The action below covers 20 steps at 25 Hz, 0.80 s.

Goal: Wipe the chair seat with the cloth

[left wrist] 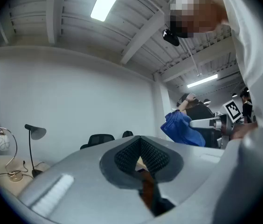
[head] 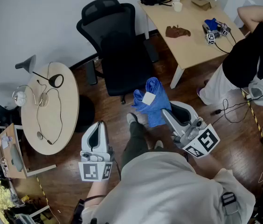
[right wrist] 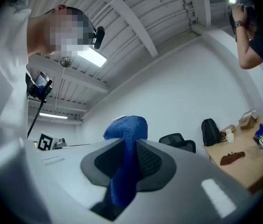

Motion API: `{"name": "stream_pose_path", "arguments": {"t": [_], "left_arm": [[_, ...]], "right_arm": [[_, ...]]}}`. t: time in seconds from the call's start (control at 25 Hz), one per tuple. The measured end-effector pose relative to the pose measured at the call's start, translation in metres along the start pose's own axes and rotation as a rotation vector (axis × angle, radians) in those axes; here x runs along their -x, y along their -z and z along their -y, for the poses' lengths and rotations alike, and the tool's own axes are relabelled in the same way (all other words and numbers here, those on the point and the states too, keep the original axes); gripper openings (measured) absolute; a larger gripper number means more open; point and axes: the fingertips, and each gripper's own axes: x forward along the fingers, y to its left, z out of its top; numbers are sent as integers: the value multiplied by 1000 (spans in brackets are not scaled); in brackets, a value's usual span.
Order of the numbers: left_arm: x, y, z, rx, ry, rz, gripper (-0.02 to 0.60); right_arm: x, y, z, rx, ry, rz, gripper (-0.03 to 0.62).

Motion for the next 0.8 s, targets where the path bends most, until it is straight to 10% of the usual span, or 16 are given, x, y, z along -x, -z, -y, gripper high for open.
{"name": "stream_pose_path", "arguments": {"t": [0.6, 0.8], "left_arm": [[-203, 68, -287, 150, 55, -31, 74], [-286, 137, -388, 29, 90, -134, 74]], "right_arm": [[-324, 76, 119, 25, 113, -166, 71], [-434, 137, 210, -25, 151, -248, 71]]}}
